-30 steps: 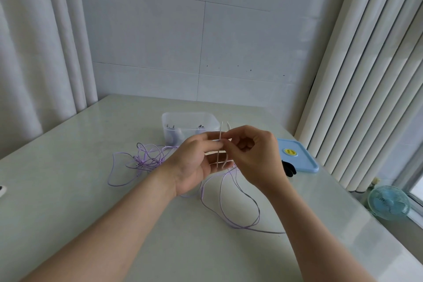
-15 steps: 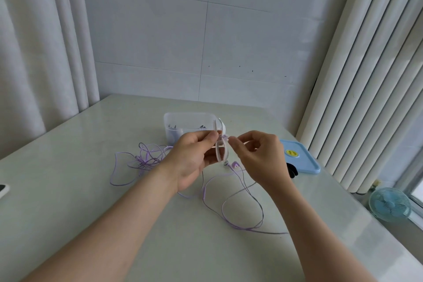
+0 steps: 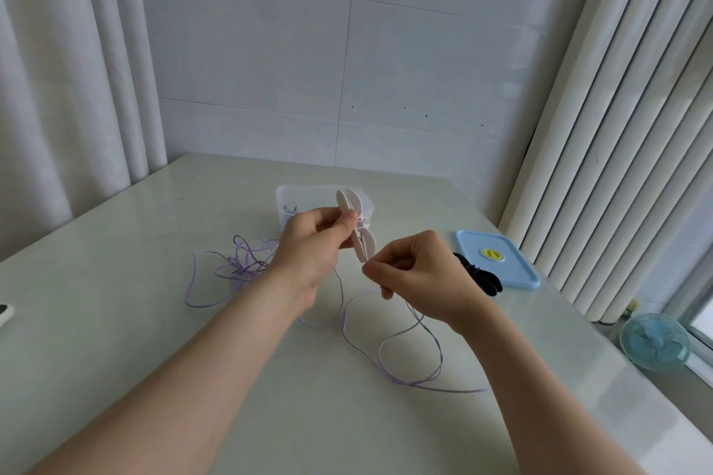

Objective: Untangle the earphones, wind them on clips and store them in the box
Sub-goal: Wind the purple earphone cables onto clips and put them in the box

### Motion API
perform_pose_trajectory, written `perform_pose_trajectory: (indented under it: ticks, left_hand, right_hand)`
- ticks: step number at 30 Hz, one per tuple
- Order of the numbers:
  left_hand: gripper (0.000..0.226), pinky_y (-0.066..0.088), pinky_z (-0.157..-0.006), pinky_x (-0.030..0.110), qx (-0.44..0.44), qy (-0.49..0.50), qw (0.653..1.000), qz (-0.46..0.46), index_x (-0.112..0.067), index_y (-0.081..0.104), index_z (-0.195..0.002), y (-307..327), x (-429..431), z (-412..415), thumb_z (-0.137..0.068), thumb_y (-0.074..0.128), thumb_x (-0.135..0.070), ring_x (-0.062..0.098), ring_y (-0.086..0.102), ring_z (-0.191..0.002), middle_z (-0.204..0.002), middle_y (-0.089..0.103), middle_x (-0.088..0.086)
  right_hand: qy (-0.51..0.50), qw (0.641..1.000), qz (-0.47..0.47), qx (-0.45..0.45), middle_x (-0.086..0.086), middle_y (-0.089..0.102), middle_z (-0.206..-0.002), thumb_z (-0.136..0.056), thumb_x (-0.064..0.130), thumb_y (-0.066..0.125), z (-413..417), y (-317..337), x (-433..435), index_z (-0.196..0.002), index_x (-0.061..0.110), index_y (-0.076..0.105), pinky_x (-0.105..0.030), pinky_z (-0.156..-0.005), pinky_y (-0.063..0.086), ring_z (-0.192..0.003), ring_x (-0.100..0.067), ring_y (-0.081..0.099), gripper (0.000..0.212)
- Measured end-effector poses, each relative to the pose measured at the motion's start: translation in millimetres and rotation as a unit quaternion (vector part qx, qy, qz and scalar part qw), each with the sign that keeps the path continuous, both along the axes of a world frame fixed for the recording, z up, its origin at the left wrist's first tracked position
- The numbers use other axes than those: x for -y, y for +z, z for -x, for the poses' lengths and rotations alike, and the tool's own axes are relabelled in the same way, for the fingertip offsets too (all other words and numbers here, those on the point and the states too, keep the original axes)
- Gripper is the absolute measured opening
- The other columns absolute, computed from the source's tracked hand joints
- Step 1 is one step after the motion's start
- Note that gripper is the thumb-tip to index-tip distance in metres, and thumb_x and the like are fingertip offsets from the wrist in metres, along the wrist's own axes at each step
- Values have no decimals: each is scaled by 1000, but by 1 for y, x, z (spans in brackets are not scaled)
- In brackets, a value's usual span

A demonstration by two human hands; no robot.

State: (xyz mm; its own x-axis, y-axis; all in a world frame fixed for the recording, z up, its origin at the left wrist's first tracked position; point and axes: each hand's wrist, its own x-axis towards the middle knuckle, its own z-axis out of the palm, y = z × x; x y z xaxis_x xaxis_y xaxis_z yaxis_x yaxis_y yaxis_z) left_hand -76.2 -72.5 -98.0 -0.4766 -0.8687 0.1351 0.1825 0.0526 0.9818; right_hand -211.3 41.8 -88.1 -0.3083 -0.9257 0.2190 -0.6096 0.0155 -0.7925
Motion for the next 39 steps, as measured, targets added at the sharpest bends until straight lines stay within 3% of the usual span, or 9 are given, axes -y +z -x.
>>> perform_pose_trajectory:
  ticks: [5,9,15,18,23,25,30,34,39]
  left_hand:
    - [15,50,-76,27,95,16,980,174,-15,72,-106,-12,4,3,-104,64,-28,13,67,-84,-99,73,-3]
    - [23,44,-62,20,129,-123,980,86,-1,64,-115,-18,-1,9,-110,52,-20,7,51,-61,-93,62,5]
    - [25,29,-64,30,59,-210,976,6,-7,61,-108,-7,-12,9,-113,40,-19,21,45,-73,-90,71,6]
    - [31,30,-77,30,45,-239,970,11,-2,60,-112,-6,-16,8,-114,38,-23,31,36,-87,-83,66,10]
    - [37,46,-82,24,80,-241,964,77,-9,61,-97,-2,-19,4,-106,50,-43,17,49,-77,-66,49,8]
    - [38,38,-70,25,87,-235,964,93,-12,65,-99,-2,-18,4,-102,56,-49,16,41,-69,-74,48,7]
    - [39,49,-86,43,45,-189,975,107,-8,75,-105,-5,-16,5,-100,66,-46,28,58,-81,-89,64,16]
    - [24,64,-82,37,-18,-159,987,35,-4,75,-107,-4,-13,6,-98,66,-24,29,76,-100,-99,77,13]
    - [44,62,-75,32,-36,-180,979,-87,-5,75,-107,2,-10,2,-84,70,-42,17,74,-86,-97,77,2]
  right_hand:
    - [19,989,121,87,-3,60,-60,-99,15,69,-5,7,0,-90,12,80,-20,-51,39,-52,-9,48,15]
    - [-49,948,220,225,1,42,-59,-105,16,59,10,10,6,-94,13,73,-24,-46,26,-50,-15,29,18]
    - [-96,921,224,303,-1,32,-62,-112,22,48,24,9,5,-107,6,70,-29,-47,19,-55,-16,22,27]
    - [-137,929,208,273,1,38,-60,-111,24,49,27,5,9,-100,11,71,-28,-46,21,-52,-15,26,27]
    - [-199,937,169,233,2,49,-55,-106,20,51,30,0,12,-88,14,72,-26,-45,26,-47,-15,33,28]
    - [-232,942,145,193,2,54,-54,-103,20,52,32,-2,12,-86,17,74,-26,-48,30,-45,-13,37,28]
    - [-302,947,104,37,-4,55,-56,-101,20,52,38,-10,14,-84,16,76,-26,-52,32,-52,-18,41,30]
    - [-324,942,59,-57,-20,65,-68,-100,25,54,44,-19,17,-88,1,74,-31,-56,35,-59,-28,50,33]
    - [-281,951,-17,-125,4,68,-69,-99,32,63,37,-20,14,-88,23,78,-26,-51,35,-62,-15,58,20]
